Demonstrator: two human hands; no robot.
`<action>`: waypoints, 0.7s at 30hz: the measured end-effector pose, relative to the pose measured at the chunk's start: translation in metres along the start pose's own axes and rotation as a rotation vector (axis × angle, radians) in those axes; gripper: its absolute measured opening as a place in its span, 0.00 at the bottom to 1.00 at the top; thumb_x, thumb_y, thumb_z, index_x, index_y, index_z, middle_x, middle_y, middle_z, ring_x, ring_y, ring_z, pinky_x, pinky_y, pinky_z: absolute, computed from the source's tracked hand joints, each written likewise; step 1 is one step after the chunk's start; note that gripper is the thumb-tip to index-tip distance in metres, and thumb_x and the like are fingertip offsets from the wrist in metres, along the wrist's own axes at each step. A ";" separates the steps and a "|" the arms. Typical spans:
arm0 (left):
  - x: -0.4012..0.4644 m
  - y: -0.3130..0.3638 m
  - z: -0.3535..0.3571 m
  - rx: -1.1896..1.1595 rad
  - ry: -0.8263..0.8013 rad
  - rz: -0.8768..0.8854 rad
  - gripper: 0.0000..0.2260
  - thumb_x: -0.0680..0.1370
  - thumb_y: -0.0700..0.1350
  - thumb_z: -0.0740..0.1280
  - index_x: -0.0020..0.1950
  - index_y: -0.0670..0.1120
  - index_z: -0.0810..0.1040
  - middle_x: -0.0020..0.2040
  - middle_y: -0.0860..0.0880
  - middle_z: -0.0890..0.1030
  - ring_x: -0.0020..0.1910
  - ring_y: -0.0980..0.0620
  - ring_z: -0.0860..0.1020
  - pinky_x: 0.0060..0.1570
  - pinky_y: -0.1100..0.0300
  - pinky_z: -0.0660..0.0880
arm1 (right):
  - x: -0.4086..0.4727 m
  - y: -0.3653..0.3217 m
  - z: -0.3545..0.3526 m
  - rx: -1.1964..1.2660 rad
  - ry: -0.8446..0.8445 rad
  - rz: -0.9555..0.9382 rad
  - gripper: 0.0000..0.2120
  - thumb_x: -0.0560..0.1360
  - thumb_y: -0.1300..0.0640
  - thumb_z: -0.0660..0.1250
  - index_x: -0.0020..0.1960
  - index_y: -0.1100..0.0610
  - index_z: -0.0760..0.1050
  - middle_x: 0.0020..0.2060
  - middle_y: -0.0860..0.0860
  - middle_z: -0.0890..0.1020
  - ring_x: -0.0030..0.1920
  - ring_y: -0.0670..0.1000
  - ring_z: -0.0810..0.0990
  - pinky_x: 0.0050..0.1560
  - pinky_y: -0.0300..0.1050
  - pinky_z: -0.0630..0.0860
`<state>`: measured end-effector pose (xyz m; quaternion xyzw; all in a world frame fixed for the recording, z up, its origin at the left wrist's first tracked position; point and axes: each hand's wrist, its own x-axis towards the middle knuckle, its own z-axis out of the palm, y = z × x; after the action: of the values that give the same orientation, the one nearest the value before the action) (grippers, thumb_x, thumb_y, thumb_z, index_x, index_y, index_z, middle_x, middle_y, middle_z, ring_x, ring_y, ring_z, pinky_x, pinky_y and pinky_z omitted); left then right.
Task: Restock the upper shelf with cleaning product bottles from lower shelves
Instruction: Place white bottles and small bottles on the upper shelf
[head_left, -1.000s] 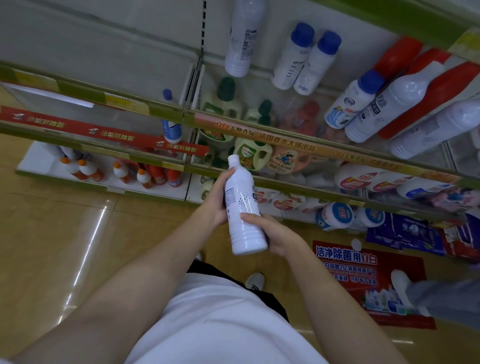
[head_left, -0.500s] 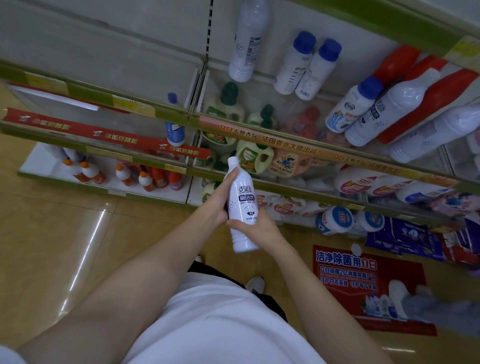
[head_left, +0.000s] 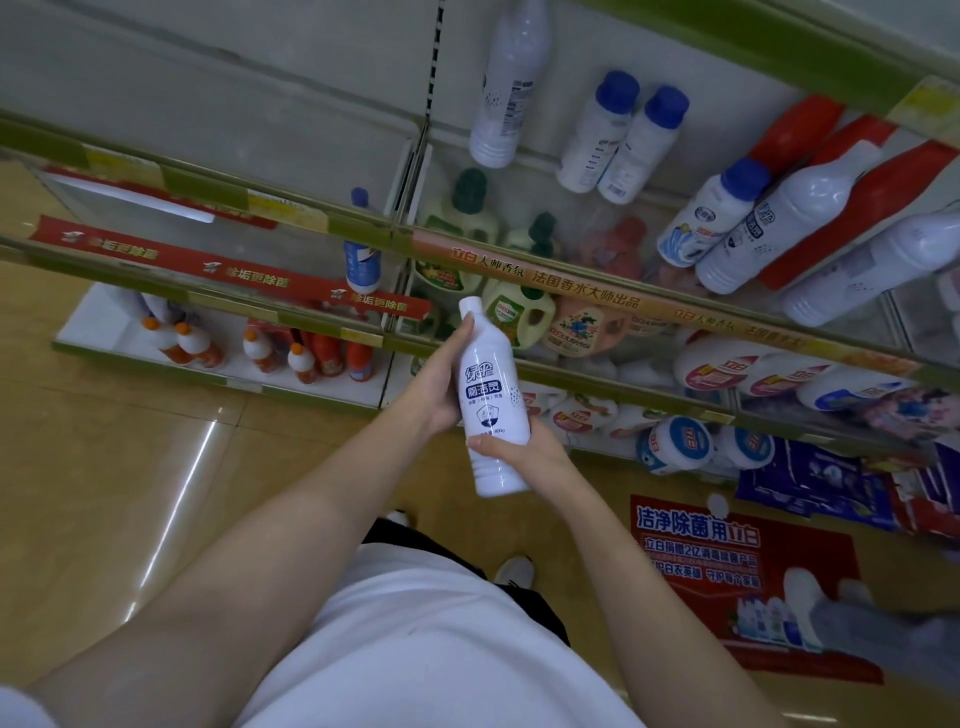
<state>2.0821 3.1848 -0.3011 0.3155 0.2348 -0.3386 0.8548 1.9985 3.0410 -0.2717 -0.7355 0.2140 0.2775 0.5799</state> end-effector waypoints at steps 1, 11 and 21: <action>-0.001 -0.001 -0.002 0.021 0.014 0.003 0.30 0.71 0.60 0.75 0.63 0.40 0.77 0.51 0.39 0.83 0.49 0.41 0.83 0.52 0.44 0.79 | 0.000 0.003 0.001 -0.018 0.008 -0.002 0.20 0.68 0.57 0.81 0.58 0.55 0.78 0.49 0.52 0.86 0.44 0.47 0.86 0.37 0.40 0.81; -0.012 0.004 0.022 0.231 0.095 0.009 0.22 0.73 0.58 0.73 0.57 0.43 0.78 0.44 0.41 0.85 0.42 0.43 0.84 0.39 0.51 0.82 | 0.004 0.011 0.001 -0.048 0.056 -0.043 0.33 0.64 0.53 0.83 0.64 0.53 0.73 0.53 0.49 0.84 0.51 0.48 0.83 0.43 0.42 0.79; -0.023 0.029 0.071 0.362 0.038 0.167 0.21 0.74 0.54 0.74 0.60 0.42 0.79 0.49 0.40 0.84 0.45 0.43 0.83 0.49 0.48 0.82 | 0.001 -0.014 -0.017 0.042 0.121 -0.171 0.35 0.61 0.51 0.84 0.64 0.51 0.72 0.55 0.49 0.84 0.53 0.48 0.84 0.49 0.45 0.80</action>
<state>2.1015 3.1617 -0.2266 0.4887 0.1594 -0.2972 0.8047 2.0105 3.0278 -0.2589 -0.7540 0.1909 0.1778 0.6028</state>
